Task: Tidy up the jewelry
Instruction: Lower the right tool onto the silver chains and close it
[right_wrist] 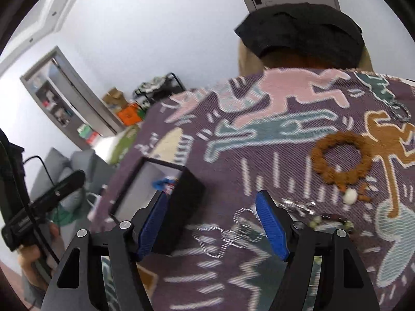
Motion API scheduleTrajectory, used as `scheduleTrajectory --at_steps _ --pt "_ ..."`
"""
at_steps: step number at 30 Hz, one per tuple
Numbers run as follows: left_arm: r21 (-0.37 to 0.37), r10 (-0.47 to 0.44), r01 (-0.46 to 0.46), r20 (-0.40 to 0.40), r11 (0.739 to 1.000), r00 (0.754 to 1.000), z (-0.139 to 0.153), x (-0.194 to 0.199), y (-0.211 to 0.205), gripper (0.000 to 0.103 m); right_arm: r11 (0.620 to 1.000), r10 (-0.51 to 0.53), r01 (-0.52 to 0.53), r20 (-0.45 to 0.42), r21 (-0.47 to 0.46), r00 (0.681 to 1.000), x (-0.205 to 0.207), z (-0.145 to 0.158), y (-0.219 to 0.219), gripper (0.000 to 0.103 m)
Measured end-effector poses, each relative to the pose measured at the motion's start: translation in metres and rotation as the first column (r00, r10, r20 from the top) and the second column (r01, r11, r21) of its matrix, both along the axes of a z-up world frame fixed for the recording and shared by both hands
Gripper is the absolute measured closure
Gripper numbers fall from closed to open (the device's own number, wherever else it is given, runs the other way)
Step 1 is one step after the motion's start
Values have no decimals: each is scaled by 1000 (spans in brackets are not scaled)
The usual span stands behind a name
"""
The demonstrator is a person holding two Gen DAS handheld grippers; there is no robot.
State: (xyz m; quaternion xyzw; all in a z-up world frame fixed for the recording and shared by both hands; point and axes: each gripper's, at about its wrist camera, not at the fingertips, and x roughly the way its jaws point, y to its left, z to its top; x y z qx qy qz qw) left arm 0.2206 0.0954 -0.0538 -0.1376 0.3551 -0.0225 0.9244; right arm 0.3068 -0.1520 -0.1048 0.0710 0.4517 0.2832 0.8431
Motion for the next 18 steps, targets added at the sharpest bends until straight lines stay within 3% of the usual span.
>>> scheduleTrajectory --at_steps 9,15,18 --pt "-19 12 -12 -25 1000 1000 -12 -3 4 19 970 50 -44 21 -239 998 14 -28 2 32" --pt "-45 21 -23 -44 999 999 -21 -5 12 19 935 167 -150 25 -322 986 24 -35 13 32" --pt "-55 18 -21 -50 998 999 -24 -6 13 19 922 208 -200 -13 -333 978 33 -44 17 32"
